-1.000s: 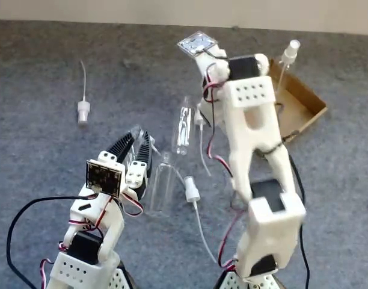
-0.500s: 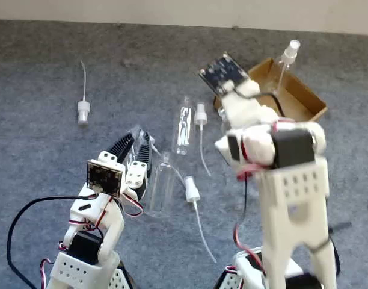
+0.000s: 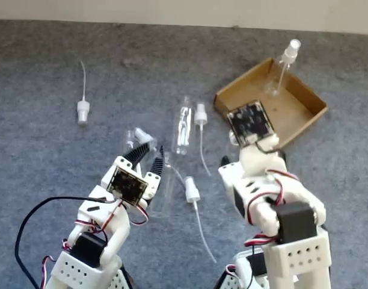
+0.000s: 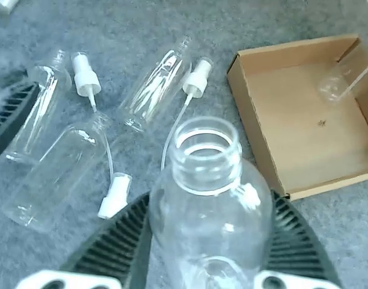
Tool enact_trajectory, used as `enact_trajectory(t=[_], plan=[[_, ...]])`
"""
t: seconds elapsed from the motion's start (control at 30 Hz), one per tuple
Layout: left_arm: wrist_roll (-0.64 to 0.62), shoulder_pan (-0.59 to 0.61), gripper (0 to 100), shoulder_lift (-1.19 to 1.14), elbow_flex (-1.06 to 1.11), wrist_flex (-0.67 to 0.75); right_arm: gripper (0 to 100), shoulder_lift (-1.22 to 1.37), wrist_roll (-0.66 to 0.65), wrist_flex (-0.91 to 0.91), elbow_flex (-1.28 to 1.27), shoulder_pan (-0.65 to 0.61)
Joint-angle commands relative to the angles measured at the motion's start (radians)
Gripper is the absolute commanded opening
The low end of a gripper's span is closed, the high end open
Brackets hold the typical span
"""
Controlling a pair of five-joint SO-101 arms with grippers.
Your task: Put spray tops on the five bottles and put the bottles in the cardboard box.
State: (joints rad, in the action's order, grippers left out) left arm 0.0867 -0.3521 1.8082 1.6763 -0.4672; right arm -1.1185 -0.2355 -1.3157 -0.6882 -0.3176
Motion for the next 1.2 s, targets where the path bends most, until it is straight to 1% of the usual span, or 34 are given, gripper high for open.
enact_trajectory(t=[0.0, 0.3, 0.47, 0.53, 0.67, 0.73, 0.83, 0.93, 1.07, 1.17], plan=[[0.014, -0.016, 1, 0.008, 0.016, 0.003, 19.9, -0.071, 0.031, 0.079, -0.07, -0.001], [0.017, -0.012, 1, 0.008, 0.01, 0.0, 19.9, -0.166, 0.034, 0.346, -0.383, -0.001], [0.031, -0.007, 0, 0.004, 0.001, -0.015, 19.9, -0.203, 0.172, 0.432, -0.478, 0.008], [0.074, -0.007, 0, 0.001, -0.038, -0.077, 19.9, -0.217, 0.206, 0.463, -0.507, 0.025], [0.118, -0.007, 0, 0.001, -0.199, -0.279, 19.9, -0.248, 0.261, 0.51, -0.581, 0.067], [0.158, -0.007, 0, 0.001, -0.286, -0.384, 19.9, -0.268, 0.29, 0.544, -0.619, 0.068], [0.199, -0.007, 0, 0.001, -0.392, -0.499, 19.9, -0.312, 0.307, 0.573, -0.661, 0.068], [0.235, 0.03, 0, -0.001, -0.478, -0.557, 19.9, -0.366, 0.305, 0.573, -0.685, 0.068], [0.238, 0.147, 0, -0.002, -0.575, -0.574, 19.9, -0.441, 0.305, 0.573, -0.728, 0.068], [0.238, 0.202, 0, -0.01, -0.621, -0.575, 19.9, -0.501, 0.305, 0.573, -0.753, 0.07]])
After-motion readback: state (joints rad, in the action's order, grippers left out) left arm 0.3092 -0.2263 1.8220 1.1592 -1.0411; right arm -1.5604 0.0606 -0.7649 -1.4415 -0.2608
